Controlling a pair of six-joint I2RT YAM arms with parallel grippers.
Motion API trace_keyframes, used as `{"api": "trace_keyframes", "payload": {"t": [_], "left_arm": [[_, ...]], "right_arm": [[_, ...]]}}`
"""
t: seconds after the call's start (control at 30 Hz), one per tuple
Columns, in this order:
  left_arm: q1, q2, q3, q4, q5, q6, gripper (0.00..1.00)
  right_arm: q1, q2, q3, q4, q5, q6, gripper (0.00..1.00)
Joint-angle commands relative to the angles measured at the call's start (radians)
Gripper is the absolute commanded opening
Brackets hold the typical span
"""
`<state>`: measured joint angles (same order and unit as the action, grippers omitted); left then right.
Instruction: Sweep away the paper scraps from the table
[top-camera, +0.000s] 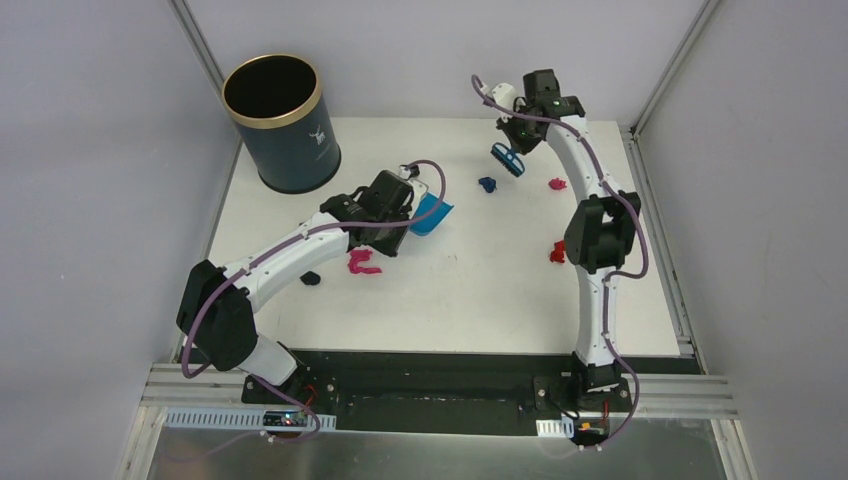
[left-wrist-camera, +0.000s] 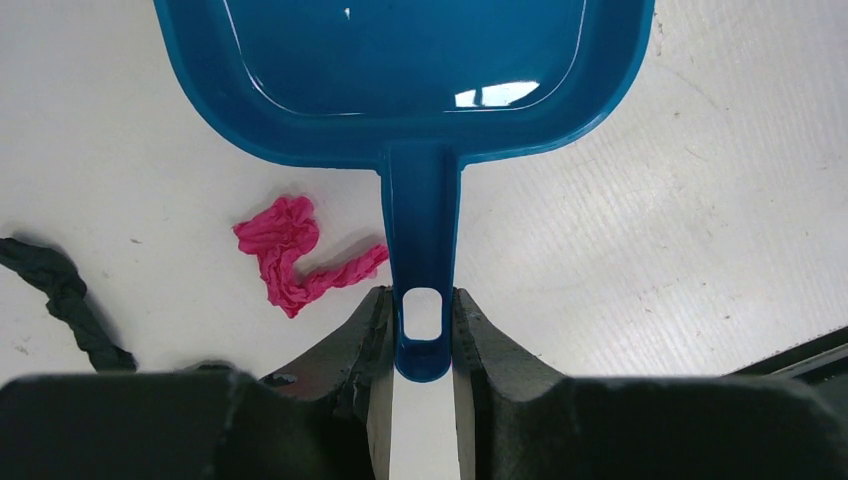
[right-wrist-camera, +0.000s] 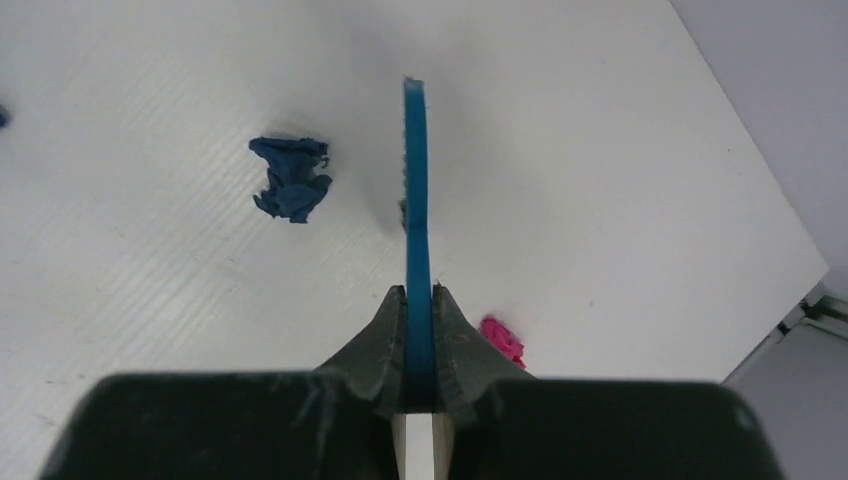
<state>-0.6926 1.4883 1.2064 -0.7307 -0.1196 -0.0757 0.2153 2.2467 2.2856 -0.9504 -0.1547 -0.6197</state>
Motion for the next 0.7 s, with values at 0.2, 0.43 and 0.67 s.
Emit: {"api": "trace_keyframes", "payload": {"t": [0.2,0.43,0.67], "left_arm": [[0.084,-0.006,-0.006,0.054,0.11,-0.048,0.0],[0.125,0.012,0.005,0.051,0.187,-0.066,0.0],[0.134,0.021,0.009,0.05,0.211,-0.062,0.0]], "right_arm": [[0.078,-0.137,-0.297,0.138,0.036,-0.687,0.0],[0.155,-0.313,-0.578,0.073,0.069,-0.979,0.0],[0.208,-0.549,-0.8,-0.072,0.072,-1.014,0.0]]}}
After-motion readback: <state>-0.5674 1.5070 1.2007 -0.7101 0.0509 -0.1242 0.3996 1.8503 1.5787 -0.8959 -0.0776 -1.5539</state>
